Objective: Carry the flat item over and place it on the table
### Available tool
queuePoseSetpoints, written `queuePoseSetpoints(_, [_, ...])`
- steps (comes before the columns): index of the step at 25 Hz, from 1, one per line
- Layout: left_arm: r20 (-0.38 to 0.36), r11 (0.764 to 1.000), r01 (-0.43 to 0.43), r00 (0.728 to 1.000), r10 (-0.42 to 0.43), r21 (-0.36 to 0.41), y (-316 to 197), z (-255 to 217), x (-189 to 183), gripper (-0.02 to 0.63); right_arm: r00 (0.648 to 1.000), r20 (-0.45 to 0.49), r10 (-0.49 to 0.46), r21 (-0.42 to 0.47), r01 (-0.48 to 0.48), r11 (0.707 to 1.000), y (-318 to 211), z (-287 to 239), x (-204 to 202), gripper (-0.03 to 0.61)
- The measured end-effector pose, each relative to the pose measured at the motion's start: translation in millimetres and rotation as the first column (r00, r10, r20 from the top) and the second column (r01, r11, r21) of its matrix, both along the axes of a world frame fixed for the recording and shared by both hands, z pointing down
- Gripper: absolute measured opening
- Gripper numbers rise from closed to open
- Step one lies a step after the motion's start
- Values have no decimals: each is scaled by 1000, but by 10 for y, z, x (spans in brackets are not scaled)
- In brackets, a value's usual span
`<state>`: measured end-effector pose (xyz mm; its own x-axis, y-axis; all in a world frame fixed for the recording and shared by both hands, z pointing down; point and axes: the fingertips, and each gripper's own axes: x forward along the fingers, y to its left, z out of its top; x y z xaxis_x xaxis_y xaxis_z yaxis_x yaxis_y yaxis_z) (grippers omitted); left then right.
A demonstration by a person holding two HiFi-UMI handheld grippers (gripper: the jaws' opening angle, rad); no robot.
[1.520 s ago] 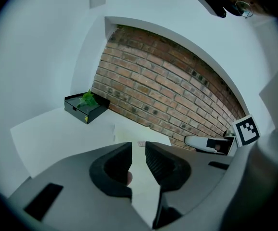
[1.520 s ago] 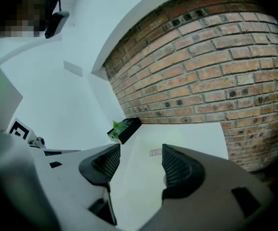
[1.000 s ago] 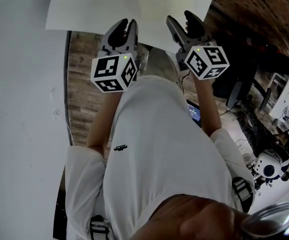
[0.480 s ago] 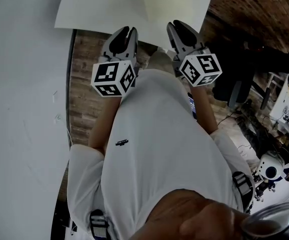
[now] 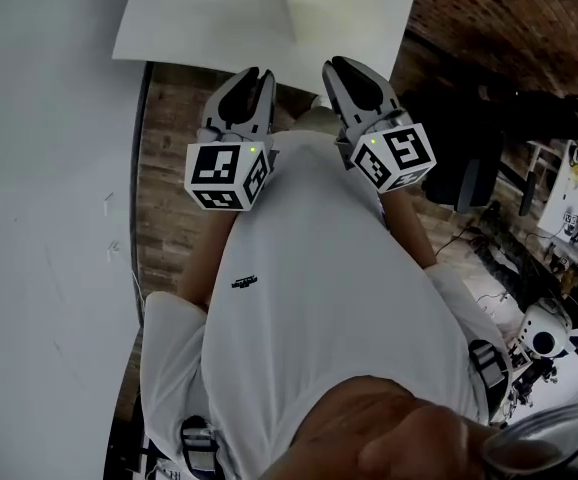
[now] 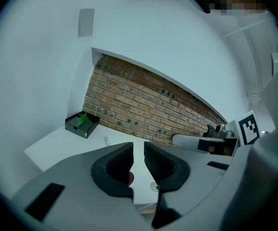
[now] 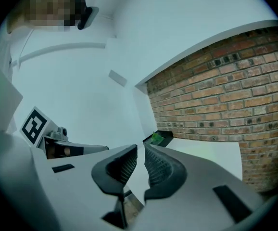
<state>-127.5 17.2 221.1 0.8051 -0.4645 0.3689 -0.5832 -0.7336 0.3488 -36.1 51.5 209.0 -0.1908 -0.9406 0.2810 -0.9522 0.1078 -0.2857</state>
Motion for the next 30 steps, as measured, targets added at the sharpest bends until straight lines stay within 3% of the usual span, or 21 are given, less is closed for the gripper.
queuePoseSetpoints(10, [21,997,-56,998,55,51,194,-22,-194,75,1000,3,-10,-15,10,1000,180,66,-461,71])
queuePoseSetpoints(30, [-15,999,-47,999,47,16,243,58,-491,75,1000,-4,-2,-40,1,999,210,106,-802,67])
